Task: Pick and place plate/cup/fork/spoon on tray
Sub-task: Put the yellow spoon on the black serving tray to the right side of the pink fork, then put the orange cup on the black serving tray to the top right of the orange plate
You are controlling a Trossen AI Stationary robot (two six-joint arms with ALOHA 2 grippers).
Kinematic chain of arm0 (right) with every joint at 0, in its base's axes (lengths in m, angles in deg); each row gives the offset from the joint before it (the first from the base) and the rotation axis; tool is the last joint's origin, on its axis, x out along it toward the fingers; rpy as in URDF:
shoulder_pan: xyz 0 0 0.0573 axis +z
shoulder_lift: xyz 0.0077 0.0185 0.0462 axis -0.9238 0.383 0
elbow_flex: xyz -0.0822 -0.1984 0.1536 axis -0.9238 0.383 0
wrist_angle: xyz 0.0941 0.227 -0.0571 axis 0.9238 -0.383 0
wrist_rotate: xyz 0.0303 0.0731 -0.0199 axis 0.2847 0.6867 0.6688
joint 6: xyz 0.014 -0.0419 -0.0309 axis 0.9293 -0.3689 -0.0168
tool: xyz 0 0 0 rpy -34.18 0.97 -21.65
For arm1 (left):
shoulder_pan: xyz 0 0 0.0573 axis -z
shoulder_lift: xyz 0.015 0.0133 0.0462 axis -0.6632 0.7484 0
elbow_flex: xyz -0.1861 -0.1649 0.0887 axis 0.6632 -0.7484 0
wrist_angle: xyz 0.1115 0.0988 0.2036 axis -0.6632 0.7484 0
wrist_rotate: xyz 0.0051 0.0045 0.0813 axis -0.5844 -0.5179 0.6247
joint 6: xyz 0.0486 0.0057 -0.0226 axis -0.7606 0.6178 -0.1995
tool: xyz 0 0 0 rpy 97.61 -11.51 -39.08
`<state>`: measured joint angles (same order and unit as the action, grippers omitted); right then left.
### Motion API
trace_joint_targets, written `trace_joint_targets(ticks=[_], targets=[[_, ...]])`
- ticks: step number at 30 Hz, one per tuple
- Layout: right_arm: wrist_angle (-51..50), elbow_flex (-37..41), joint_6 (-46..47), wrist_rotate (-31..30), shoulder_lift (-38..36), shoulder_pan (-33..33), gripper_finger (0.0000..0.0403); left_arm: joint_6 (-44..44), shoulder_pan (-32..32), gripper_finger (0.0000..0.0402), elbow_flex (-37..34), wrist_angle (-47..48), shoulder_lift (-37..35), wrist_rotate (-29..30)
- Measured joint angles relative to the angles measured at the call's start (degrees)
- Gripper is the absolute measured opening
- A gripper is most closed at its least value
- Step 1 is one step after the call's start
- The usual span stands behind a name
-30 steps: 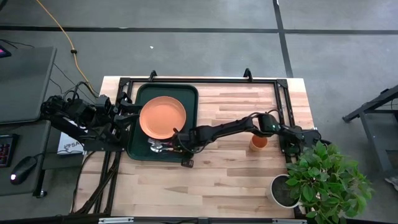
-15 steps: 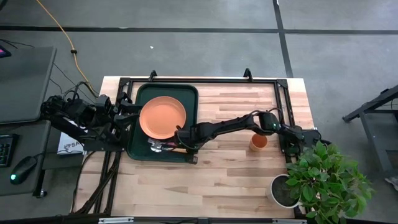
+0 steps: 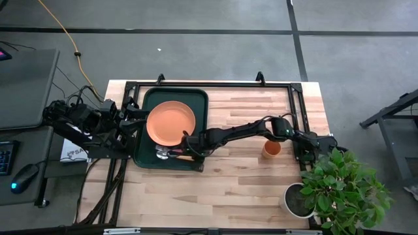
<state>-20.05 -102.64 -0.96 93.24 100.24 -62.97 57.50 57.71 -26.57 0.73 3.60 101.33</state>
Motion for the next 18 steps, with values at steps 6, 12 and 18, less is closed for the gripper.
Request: trace_joint_targets(ticks=[6,12,18], targets=[[3.07,0.0,0.08,0.0,0.01,-0.09,0.0,0.0,0.0,0.0172,0.0,0.0,0.0,0.0],[1.46,0.0,-0.83,0.51,-1.87,-0.39,0.0,0.0,-0.01,0.0172,0.0,0.0,0.01,0.01],[-3.54,0.0,-2.85,4.51,-1.86,0.69,0.0,-0.82,-0.01,0.0172,0.0,0.0,0.0,0.04]])
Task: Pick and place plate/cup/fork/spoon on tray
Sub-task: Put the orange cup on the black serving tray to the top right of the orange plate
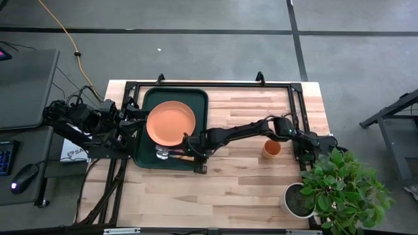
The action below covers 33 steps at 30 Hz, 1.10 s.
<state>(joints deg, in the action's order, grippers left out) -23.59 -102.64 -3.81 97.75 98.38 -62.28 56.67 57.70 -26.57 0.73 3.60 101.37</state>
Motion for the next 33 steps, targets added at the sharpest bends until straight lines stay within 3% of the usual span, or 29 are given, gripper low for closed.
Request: trace_joint_targets(ticks=[7,26,33], targets=[[1.16,-0.02,0.49,-4.17,0.7,0.69,0.0,-0.03,0.0,0.0172,-0.02,-0.02,0.0,0.11],[5.57,0.07,0.61,-6.88,2.28,0.69,0.0,0.83,-0.01,0.0172,-0.02,-0.07,0.0,0.17],[-5.94,-0.24,-1.53,-6.22,-4.61,0.69,0.0,0.82,0.01,0.0172,-0.02,0.02,-0.02,0.17]])
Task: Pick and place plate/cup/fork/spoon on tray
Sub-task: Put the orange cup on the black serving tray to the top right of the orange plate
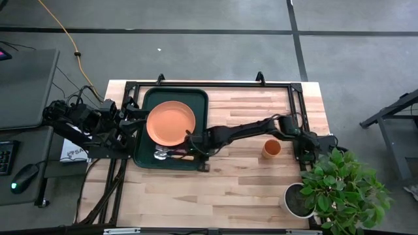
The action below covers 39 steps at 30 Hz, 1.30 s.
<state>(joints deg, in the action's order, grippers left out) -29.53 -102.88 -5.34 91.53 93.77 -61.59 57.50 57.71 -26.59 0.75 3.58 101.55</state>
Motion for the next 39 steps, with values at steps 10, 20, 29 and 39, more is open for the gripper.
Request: trace_joint_targets(ticks=[10,20,29,39], targets=[[-13.29,24.05,8.91,-5.66,-27.25,-0.38,0.0,0.02,0.0,0.0172,0.0,0.35,0.0,-0.61],[-16.62,50.53,39.29,-2.01,-65.32,0.09,0.0032,0.02,0.0,0.0172,0.0,0.41,0.02,-0.11],[-22.83,59.89,35.89,-3.98,-69.67,0.09,0.0179,0.24,-0.02,0.0172,0.0,0.2,0.04,0.29],[-10.16,71.68,33.13,-4.45,-67.74,0.09,0.0225,2.03,-0.02,0.0172,0.0,0.08,0.04,5.14]])
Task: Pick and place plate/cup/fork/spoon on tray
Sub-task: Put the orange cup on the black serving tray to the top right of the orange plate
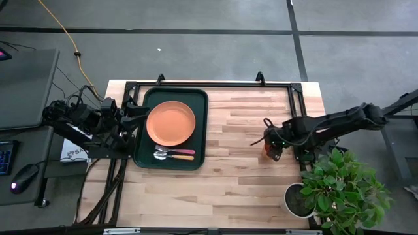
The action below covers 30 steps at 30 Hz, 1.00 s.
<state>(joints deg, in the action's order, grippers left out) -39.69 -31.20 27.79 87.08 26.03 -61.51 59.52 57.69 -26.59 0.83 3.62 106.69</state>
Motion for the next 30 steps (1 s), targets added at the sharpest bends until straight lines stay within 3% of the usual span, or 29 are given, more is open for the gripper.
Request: trace_joint_targets(ticks=[4,8,10,16,18,23,30], targets=[[5.58,2.52,1.14,-1.48,1.0,0.0,0.0178,1.09,0.0,0.0172,0.0,0.0,0.0,0.93],[7.42,-0.41,-0.33,-4.18,4.01,-0.42,0.0048,1.08,0.0,0.0172,0.0,0.0,0.0,0.94],[8.55,-3.95,-3.25,-5.19,6.07,-0.94,0.0016,1.06,0.0,0.0172,0.0,-0.02,0.0,1.0],[9.64,-23.2,-12.56,-15.98,15.94,-5.12,0.0005,-0.63,0.0,0.0172,0.0,0.03,0.0,2.11],[11.33,-31.04,-17.06,-16.91,20.13,-7.59,0.0004,-0.96,0.0,0.0172,0.0,0.02,0.0,2.84],[11.2,-50.03,-26.35,-11.84,31.59,-14.27,0.0002,-3.18,0.0,0.0172,0.0,-0.05,0.61,6.33],[9.38,-72.03,-30.48,-0.86,46.73,-18.98,0.0001,-12.3,0.0,0.0172,0.02,4.9,4.45,9.13]])
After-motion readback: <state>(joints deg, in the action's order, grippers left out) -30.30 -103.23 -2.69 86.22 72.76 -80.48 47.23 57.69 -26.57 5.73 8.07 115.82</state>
